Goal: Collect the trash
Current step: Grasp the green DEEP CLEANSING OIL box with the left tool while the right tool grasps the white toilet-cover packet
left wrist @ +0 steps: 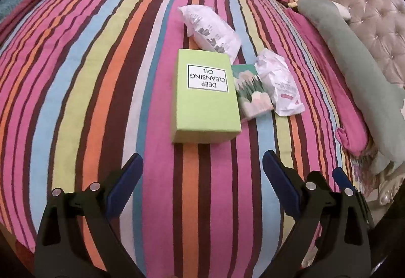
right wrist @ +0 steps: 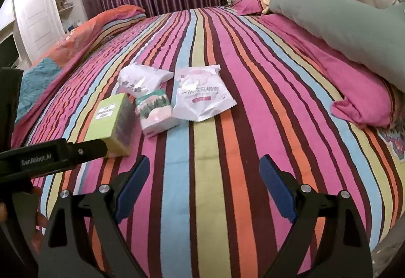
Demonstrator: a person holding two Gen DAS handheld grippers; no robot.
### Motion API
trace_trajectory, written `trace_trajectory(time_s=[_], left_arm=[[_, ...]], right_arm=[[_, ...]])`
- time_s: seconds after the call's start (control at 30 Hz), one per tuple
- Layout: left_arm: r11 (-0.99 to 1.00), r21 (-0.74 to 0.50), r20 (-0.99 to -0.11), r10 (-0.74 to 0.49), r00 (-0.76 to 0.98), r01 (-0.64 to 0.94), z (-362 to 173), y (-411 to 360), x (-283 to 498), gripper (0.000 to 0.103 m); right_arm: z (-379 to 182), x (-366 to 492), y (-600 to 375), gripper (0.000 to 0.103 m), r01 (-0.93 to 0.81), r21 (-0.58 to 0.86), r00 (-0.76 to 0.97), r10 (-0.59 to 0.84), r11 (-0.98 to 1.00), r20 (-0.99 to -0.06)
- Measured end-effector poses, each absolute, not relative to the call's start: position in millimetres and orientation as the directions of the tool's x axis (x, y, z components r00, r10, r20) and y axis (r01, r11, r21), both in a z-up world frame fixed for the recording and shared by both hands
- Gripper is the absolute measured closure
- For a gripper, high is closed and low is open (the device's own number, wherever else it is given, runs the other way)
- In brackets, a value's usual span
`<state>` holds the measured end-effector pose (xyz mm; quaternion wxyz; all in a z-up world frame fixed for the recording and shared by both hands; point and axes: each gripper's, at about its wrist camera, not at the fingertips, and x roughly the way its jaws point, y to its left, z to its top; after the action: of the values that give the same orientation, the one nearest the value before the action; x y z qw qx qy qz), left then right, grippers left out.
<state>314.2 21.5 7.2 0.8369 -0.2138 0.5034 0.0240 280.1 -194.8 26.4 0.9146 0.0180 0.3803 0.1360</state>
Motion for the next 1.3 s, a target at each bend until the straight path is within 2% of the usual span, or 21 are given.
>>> trace_trajectory(time_s=[0.63, 1.0, 1.03, 1.07, 1.1, 1.3], left_arm=[[0.912, -0.307, -0.872, -0.156, 0.465, -0.27, -9, 24, 363, 0.01], [0.926, -0.274, -0.886, -0.137, 0.444, -0.261, -21, 19, 374, 0.01], [0.928, -0.268, -0.886, -0.133, 0.444, -0.258, -21, 18, 376, 0.01], [0.931, -0.262, -0.887, -0.128, 0.444, -0.254, -21, 17, 377, 0.01], [0.933, -0.257, -0.887, -0.124, 0.445, -0.253, -21, 17, 377, 0.01], [0.936, -0.246, -0.887, -0.113, 0.448, -0.251, -21, 16, 384, 0.01]], right_arm=[[27, 338, -192, 0.019, -0.228, 0.131, 0.675, 0.254, 0.965, -0.693], [22, 376, -178, 0.019, -0.258, 0.126, 0.632, 0.266, 0.958, -0.728], [21, 377, -177, 0.018, -0.257, 0.124, 0.629, 0.263, 0.959, -0.731], [20, 379, -176, 0.012, -0.256, 0.121, 0.627, 0.259, 0.959, -0.734], [18, 381, -176, 0.01, -0.254, 0.116, 0.627, 0.255, 0.96, -0.736], [16, 394, -173, 0.01, -0.251, 0.115, 0.618, 0.251, 0.961, -0.745]])
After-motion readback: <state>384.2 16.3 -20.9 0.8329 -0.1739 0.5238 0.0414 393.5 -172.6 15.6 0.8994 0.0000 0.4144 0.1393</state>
